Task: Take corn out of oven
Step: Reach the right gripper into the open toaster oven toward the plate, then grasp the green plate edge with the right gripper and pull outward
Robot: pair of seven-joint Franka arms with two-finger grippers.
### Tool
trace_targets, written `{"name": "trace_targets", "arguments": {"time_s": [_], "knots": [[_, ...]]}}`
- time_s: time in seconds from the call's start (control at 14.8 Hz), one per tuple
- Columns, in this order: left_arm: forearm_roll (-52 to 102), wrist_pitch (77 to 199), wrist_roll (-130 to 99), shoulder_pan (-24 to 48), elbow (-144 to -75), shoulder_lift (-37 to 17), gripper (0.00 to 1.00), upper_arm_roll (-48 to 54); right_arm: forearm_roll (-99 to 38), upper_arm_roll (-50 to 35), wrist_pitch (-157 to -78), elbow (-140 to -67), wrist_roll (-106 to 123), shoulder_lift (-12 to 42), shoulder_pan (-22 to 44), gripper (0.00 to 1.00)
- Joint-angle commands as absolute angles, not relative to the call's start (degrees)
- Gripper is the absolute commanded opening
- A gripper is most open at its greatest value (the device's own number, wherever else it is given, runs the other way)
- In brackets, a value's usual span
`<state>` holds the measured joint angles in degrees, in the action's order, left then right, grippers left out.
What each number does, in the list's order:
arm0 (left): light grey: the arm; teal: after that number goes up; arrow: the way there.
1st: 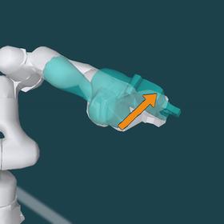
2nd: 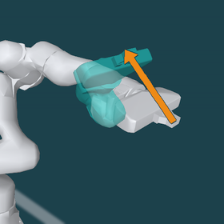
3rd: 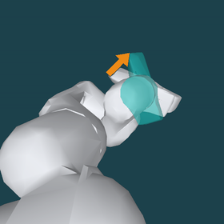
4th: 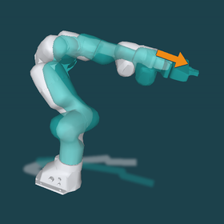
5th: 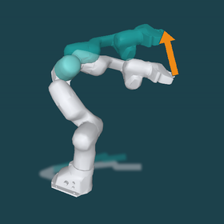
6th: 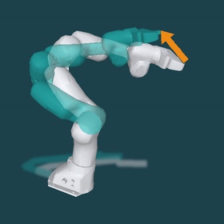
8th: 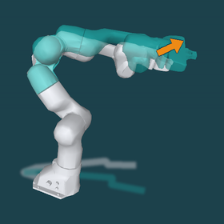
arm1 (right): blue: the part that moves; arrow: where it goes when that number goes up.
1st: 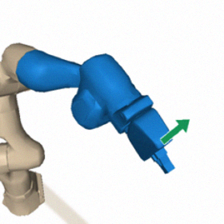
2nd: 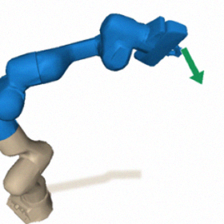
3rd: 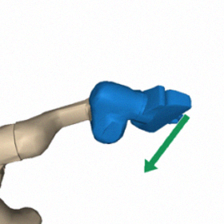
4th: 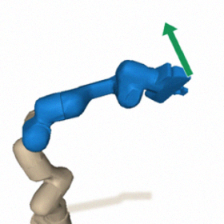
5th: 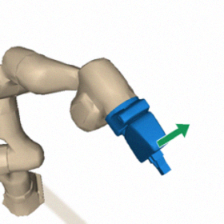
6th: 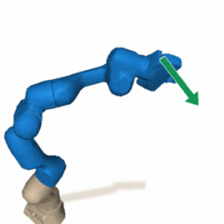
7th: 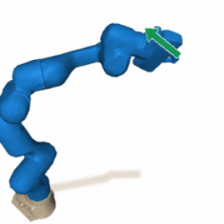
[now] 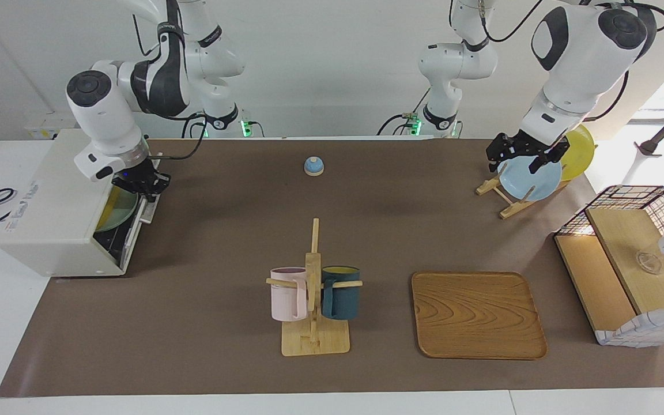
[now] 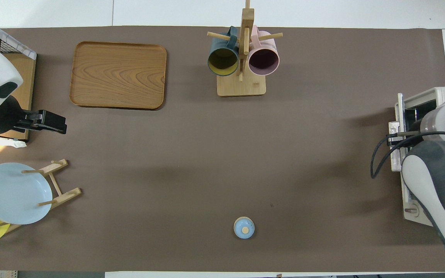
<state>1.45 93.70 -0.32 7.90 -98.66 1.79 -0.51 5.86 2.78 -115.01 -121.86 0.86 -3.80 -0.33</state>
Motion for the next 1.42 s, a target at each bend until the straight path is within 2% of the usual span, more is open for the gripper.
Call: {"name": "trace_targets", "arguments": {"time_s": [0.0, 0.2, 0.41, 0.81, 1.36], "knots": [[0.26, 94.31, -0.18, 7.82, -100.02, 3.25, 1.0, -0.53, 5.1, 3.16, -122.69, -124.28, -0.08, -0.01, -0.44, 0.0], [0.26, 94.31, -0.18, 7.82, -100.02, 3.25, 1.0, -0.53, 5.01, 3.16, -125.67, -124.45, -0.96, 2.63, 0.0, 0.0], [0.26, 94.31, -0.18, 7.82, -100.02, 3.25, 1.0, -0.53, 4.05, 3.16, -130.86, -127.69, -2.98, 2.37, 2.19, 0.0], [0.26, 94.31, -0.18, 7.82, -100.02, 3.25, 1.0, -0.53, 2.56, 3.16, -136.31, -132.01, -3.6, 3.69, 2.11, 0.0], [0.26, 94.39, -0.18, 7.82, -100.02, 3.25, 1.0, -0.53, -1.49, 3.08, -136.85, -132.01, -6.14, 5.19, 5.18, 0.0]]}}
